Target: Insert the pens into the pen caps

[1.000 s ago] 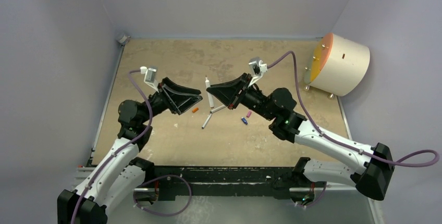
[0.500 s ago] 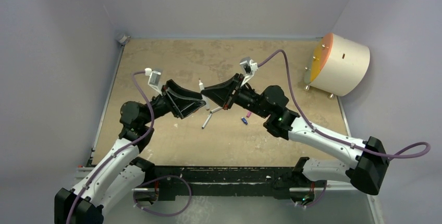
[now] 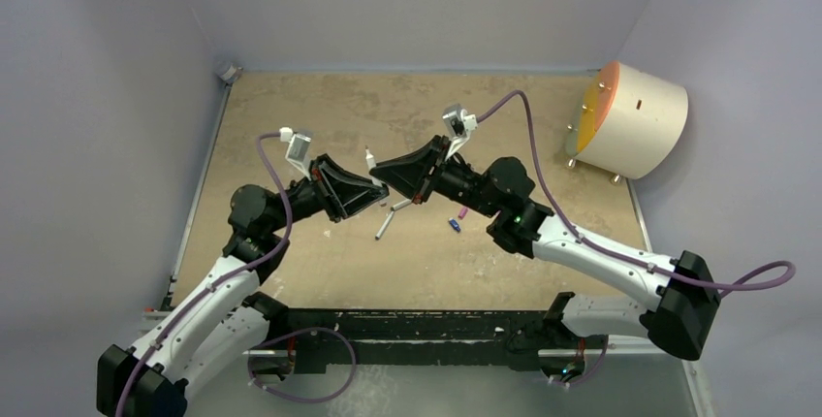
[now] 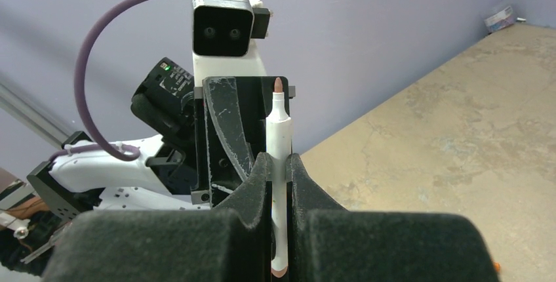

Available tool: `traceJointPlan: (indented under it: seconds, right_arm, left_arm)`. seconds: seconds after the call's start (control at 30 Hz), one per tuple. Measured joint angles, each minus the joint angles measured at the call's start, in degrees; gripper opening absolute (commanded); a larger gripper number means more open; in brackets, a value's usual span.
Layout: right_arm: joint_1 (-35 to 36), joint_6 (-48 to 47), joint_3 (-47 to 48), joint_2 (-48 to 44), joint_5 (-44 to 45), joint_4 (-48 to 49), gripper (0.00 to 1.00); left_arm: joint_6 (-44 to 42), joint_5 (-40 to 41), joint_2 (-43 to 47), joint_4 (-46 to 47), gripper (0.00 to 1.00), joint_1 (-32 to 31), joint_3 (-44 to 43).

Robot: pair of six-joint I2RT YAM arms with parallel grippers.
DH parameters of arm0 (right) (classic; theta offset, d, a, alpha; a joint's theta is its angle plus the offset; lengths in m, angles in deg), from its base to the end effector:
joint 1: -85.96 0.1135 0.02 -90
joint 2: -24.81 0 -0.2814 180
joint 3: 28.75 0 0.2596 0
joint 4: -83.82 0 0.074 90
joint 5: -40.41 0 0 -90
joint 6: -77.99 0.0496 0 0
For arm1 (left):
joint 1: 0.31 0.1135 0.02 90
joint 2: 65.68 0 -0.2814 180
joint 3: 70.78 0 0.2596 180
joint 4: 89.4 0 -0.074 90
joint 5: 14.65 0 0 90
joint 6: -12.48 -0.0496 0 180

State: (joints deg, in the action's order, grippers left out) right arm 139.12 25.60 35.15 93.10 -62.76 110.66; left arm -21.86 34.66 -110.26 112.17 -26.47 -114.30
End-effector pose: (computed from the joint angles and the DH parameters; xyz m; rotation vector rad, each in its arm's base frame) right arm 0.1635 0.2371 0.4018 -0.4030 1.2730 1.5072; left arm 0.1506 -0.1100 0.3453 0.3463 1.4559 -1.6159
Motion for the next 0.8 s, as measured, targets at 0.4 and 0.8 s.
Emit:
traceJointPlan:
  seconds: [0.4,0.8]
  right_arm:
    - [-0.1,-3.5,1.4,-0.9,2.2,-6.1,0.41]
    - [-0.1,-6.6,4.5,0.1,3.3,-9.9,0.21]
  left_arm:
    - [-5.4,-0.5,-1.7,-9.0,0.0,-0.3,-3.6]
    - [-7.9,-3.0,-2.0,-13.6,0.0,-2.8,-4.5]
